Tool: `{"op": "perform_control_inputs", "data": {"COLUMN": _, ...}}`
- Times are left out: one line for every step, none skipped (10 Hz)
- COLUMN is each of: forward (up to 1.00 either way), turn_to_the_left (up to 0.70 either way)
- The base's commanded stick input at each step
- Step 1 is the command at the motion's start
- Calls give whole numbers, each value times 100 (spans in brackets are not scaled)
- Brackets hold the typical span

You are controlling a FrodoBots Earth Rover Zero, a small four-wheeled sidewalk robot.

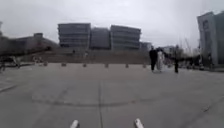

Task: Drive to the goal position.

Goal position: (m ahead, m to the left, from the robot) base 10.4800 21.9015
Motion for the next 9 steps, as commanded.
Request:
{"op": "perform_control_inputs", "data": {"forward": 100, "turn_to_the_left": 0}}
{"op": "perform_control_inputs", "data": {"forward": 100, "turn_to_the_left": 0}}
{"op": "perform_control_inputs", "data": {"forward": 100, "turn_to_the_left": 0}}
{"op": "perform_control_inputs", "data": {"forward": 100, "turn_to_the_left": 0}}
{"op": "perform_control_inputs", "data": {"forward": 100, "turn_to_the_left": 0}}
{"op": "perform_control_inputs", "data": {"forward": 100, "turn_to_the_left": 0}}
{"op": "perform_control_inputs", "data": {"forward": 100, "turn_to_the_left": 0}}
{"op": "perform_control_inputs", "data": {"forward": 100, "turn_to_the_left": 0}}
{"op": "perform_control_inputs", "data": {"forward": 100, "turn_to_the_left": 0}}
